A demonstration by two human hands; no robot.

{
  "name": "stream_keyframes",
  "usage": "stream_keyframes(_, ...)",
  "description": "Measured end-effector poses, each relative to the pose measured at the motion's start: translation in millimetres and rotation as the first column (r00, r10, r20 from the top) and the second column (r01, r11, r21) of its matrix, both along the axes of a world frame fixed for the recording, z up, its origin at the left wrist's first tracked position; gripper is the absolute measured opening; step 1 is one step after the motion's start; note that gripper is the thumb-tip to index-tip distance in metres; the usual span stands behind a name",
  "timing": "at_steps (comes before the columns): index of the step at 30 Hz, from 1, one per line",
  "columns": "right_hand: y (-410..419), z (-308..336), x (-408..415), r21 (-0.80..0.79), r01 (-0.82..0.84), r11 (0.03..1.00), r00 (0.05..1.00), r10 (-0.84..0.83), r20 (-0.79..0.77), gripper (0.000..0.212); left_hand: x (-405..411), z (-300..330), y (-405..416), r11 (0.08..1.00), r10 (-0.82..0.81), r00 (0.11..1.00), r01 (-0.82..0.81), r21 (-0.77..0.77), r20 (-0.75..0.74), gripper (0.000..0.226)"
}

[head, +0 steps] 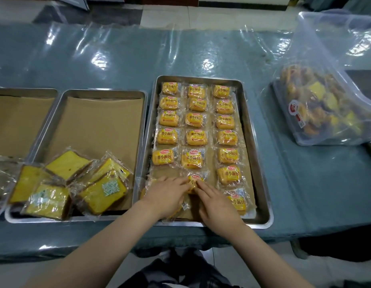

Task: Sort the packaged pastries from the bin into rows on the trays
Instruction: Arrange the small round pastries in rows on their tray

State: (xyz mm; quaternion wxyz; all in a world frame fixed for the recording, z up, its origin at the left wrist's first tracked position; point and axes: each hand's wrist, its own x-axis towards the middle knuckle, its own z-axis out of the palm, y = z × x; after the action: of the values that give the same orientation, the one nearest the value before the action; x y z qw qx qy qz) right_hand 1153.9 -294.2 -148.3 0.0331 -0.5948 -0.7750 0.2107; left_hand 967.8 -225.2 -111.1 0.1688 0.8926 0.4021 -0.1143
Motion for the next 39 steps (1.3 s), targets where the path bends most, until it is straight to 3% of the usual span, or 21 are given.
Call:
stream_keyframes(12, 6.0, 3.2, 6.3, -0.018, 0.015, 1.000, 0.990, -0.012, 0.138, 0.064, 16.7, -12.3, -14.4, 0.998, -0.039, 0.995, 0.034, -0.046, -0.097, 0.060)
stream_keyframes(21, 24.2, 20.0, 4.9, 0.058, 0.164, 0.985, 0.986, -0.161, -0.052, 0.054, 0.1, 0.0, -7.7, 0.999, 0.018, 1.000, -0.019, 0.045, 0.019, 0.053)
stream_keyframes(30, 72.6, 10.4, -2.5, -0.037, 0.056, 0.998, 0.992, -0.051, 0.114, 0.057, -26.9, 2.4, -14.8, 0.995, -0.023, 1.000, 0.022, 0.096, 0.009, 0.037)
stream_keyframes(39, 64.8, 3.7, -4.0, -0.065, 0.121, 0.991, 0.974, -0.106, 0.201, 0.060, -31.3, 7.7, -20.0, 0.994, -0.095, 0.993, 0.099, 0.055, -0.074, 0.052)
